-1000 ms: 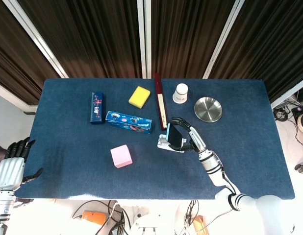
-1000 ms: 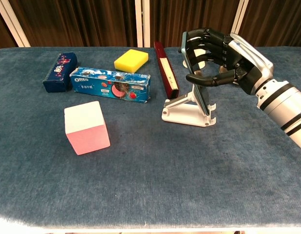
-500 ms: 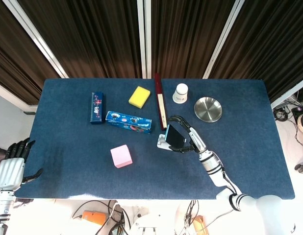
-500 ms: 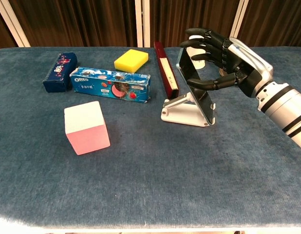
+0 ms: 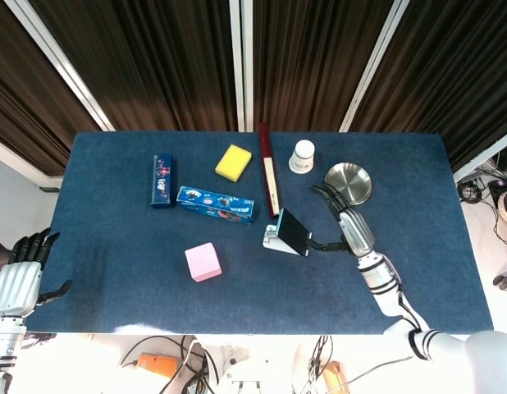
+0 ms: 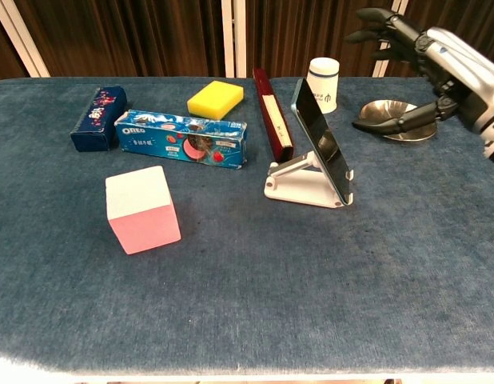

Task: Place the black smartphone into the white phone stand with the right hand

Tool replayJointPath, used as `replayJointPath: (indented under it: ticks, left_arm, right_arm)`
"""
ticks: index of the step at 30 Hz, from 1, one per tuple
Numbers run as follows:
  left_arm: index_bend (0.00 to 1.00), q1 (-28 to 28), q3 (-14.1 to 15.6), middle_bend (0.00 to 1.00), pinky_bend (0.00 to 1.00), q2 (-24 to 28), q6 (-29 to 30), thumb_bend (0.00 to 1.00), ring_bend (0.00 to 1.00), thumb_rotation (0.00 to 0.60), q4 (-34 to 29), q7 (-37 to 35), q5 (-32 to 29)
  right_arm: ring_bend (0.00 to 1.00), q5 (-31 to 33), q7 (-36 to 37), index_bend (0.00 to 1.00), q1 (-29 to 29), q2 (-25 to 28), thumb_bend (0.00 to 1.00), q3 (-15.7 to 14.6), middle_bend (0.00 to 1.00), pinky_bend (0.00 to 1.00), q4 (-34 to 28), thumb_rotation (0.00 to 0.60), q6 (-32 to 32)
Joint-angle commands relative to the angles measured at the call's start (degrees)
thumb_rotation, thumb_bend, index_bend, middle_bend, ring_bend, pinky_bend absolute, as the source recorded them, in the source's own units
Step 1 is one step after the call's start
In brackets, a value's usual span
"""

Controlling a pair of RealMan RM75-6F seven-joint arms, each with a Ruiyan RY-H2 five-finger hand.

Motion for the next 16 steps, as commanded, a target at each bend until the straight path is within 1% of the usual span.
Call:
replayJointPath:
  ticks: [1,2,3,6,8,11,13,16]
  left_arm:
    - [0.09,-0.08,-0.05,0.03,0.0,-0.1,0.08,0.14,0.0,0.6,0.16,-0.2,0.15]
    - [0.09,-0.1,-0.1,0.03,0.0,-0.18,0.2,0.14,0.0,0.6,0.26,-0.27,0.23]
    - [0.09,-0.11,-0.14,0.03,0.0,-0.26,0.31,0.14,0.0,0.6,0.33,-0.35,0.3]
    - [0.09,-0.1,-0.26,0.03,0.0,-0.54,0.74,0.14,0.0,0.6,0.56,-0.46,0.51]
    - [0.09,-0.07,-0.36,0.03,0.0,-0.81,1.11,0.14,0.0,0.6,0.82,-0.33,0.62]
    - [0.09,0.01,-0.43,0.03,0.0,-1.15,1.51,0.14,0.0,0.6,1.04,-0.21,0.7]
    - [0.09,0.04,-0.43,0.03,0.0,-1.28,1.54,0.14,0.0,0.6,1.08,-0.23,0.65]
    - [0.09,-0.04,-0.44,0.03,0.0,-1.4,1.41,0.14,0.0,0.6,1.1,-0.15,0.6]
  right_arm:
    - [0.0,9.28,-31.5,0.0,-9.21,20.97,0.28,-1.27,0.12,0.06,-28.79,0.6,-1.12]
    - [0.0,10.58,-34.16,0.0,-10.86,24.05,0.28,-1.86,0.09,0.04,-32.52,0.6,-0.54]
    - [0.0,11.38,-35.38,0.0,-12.14,26.02,0.28,-2.37,0.07,0.02,-34.75,0.6,0.03]
    - [0.0,12.43,-35.9,0.0,-16.24,31.01,0.28,-4.24,0.02,0.0,-39.2,0.6,2.29]
    - [0.0,12.35,-34.45,0.0,-19.01,32.92,0.28,-5.52,0.01,0.0,-40.14,0.6,4.03]
    - [0.0,11.86,-31.68,0.0,-22.49,34.4,0.28,-7.2,0.0,0.0,-40.29,0.6,5.85]
    - [0.0,11.21,-29.75,0.0,-24.46,34.75,0.28,-8.0,0.0,0.0,-39.88,0.6,6.95]
    - [0.0,10.12,-27.95,0.0,-26.19,35.04,0.28,-8.38,0.0,0.0,-39.46,0.6,7.89]
